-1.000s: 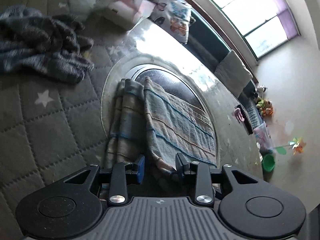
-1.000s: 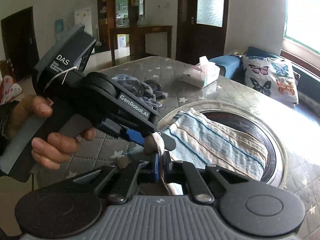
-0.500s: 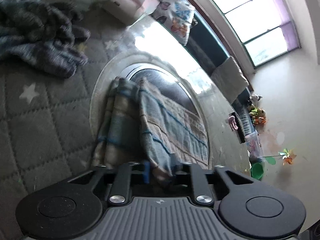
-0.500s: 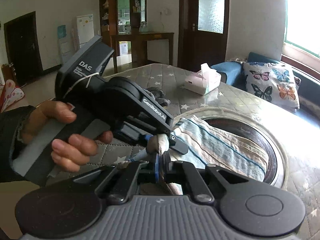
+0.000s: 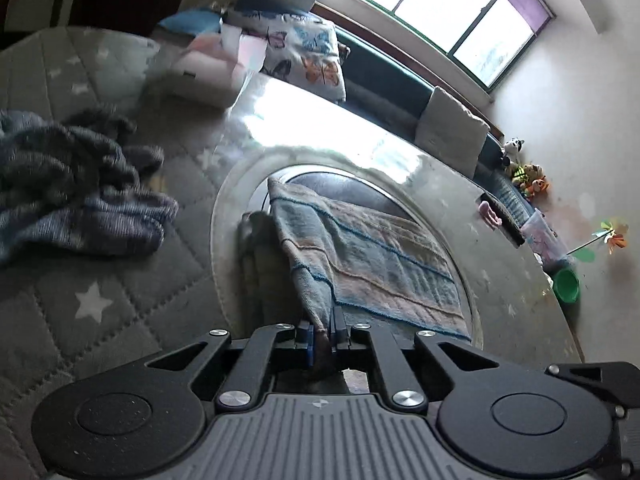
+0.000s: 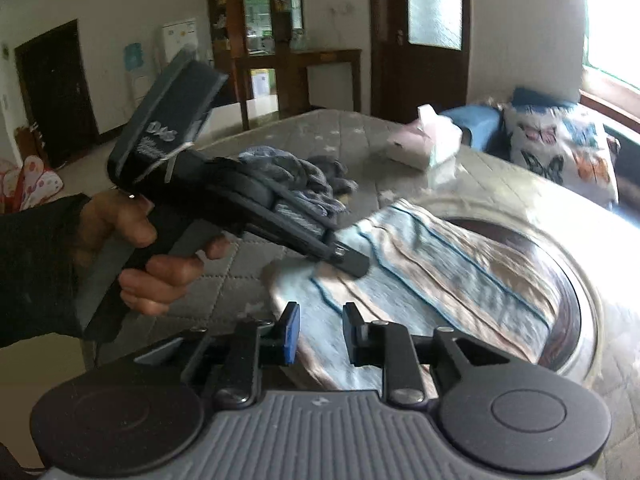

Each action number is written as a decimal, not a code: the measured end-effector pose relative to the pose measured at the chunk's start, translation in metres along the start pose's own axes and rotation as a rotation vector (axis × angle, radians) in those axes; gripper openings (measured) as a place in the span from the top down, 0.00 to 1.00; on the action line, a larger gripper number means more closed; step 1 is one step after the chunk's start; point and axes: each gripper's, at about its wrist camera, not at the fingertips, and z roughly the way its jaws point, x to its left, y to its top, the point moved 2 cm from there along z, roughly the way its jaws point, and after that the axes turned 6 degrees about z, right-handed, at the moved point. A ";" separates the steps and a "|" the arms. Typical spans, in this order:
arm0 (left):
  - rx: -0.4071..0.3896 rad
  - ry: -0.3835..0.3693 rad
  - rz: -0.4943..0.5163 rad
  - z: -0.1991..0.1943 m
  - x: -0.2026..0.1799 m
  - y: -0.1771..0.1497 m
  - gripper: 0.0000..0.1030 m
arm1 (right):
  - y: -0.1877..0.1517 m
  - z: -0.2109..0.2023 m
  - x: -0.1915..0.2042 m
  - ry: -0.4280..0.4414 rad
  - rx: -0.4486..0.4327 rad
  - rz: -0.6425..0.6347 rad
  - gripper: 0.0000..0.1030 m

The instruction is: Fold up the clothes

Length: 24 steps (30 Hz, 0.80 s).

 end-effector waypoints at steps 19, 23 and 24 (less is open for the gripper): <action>-0.016 0.092 0.118 -0.011 0.006 0.028 0.88 | 0.026 0.040 -0.151 -0.243 0.010 0.326 0.78; -0.013 0.043 0.137 0.019 -0.003 0.044 0.89 | 0.022 0.048 -0.159 -0.251 0.018 0.342 0.79; -0.006 0.046 0.144 0.027 -0.004 0.046 0.89 | 0.022 0.050 -0.160 -0.252 0.021 0.341 0.79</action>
